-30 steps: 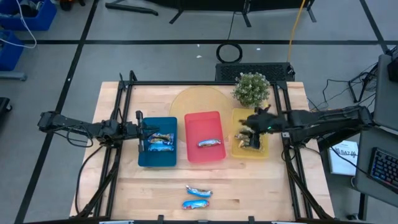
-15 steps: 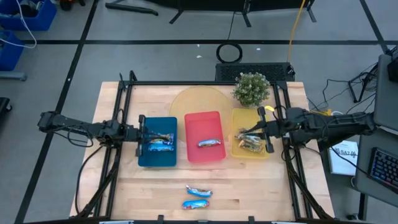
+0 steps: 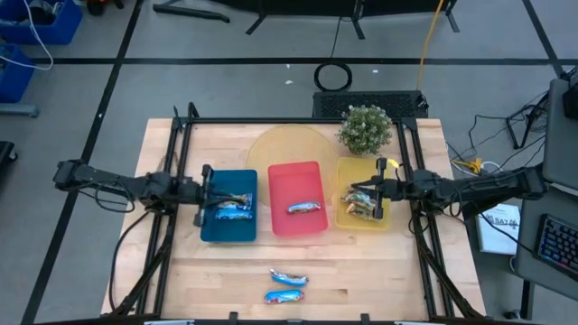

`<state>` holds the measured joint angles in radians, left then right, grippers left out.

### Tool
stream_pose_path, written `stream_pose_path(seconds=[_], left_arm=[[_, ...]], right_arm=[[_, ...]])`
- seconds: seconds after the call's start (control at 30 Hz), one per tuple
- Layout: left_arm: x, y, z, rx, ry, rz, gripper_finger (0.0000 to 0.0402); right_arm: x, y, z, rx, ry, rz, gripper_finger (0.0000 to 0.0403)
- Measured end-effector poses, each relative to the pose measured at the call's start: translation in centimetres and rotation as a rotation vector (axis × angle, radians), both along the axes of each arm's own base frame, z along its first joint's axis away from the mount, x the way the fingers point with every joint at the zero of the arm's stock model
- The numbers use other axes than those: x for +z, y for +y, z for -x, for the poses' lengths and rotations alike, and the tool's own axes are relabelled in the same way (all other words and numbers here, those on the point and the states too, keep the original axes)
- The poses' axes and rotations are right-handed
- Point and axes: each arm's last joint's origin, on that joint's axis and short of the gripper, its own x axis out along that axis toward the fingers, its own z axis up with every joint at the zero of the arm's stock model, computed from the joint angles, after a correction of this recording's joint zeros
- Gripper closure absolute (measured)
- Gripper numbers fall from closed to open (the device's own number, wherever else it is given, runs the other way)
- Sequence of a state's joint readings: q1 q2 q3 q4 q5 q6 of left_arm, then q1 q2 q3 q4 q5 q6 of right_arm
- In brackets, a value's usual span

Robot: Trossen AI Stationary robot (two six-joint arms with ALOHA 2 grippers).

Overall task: Pick and place Granola Bars by type
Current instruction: Put the red granola bar into the red bin

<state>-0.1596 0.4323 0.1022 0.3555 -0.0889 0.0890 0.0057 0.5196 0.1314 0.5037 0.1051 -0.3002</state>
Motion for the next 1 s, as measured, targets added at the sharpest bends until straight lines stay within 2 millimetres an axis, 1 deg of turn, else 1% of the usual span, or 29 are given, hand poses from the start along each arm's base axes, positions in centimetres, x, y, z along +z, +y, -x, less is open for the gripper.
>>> stream_pose_path(seconds=[0.1,0.2,0.3,0.4,0.47,0.57,0.63,0.8,0.9,1.0], left_arm=[[1.0,-0.2,-1.3,0.06,0.153,0.077,0.0364],[2.6,-1.4,-3.4,0.015,0.205,0.075,0.0364],[4.0,-3.2,-6.2,-0.017,0.268,0.05,0.0364],[4.6,-5.5,-9.1,-0.012,0.368,0.026,0.0364],[4.9,-7.4,-11.0,-0.044,0.421,0.0,0.0364],[4.8,-10.7,-13.4,-0.106,0.495,-0.028,0.0364],[4.4,-12.9,-14.8,-0.139,0.537,-0.042,0.0364],[3.1,-18.3,-17.5,-0.254,0.66,-0.061,0.0363],[2.5,-20.4,-18.6,-0.319,0.776,-0.08,0.0349],[2.0,-21.3,-20.0,-0.314,0.865,-0.09,0.0313]], right_arm=[[0.1,-0.3,0.2,-0.018,-0.005,-0.035,0.0402],[-0.2,-0.3,0.3,-0.022,0.019,-0.038,0.0402],[-0.2,-0.2,0.4,0.024,0.03,-0.033,0.0403],[0.2,0.0,0.4,0.11,-0.006,-0.044,0.0403],[0.2,0.1,0.5,0.12,-0.012,-0.055,0.0403],[0.2,0.1,0.5,0.112,-0.014,-0.077,0.0403],[0.2,0.1,0.5,0.113,-0.014,-0.081,0.0403],[0.3,0.1,0.5,0.114,-0.023,-0.075,0.0403],[0.4,0.1,0.5,0.114,-0.029,-0.075,0.0403],[0.4,0.1,0.5,0.114,-0.029,-0.075,0.0403]])
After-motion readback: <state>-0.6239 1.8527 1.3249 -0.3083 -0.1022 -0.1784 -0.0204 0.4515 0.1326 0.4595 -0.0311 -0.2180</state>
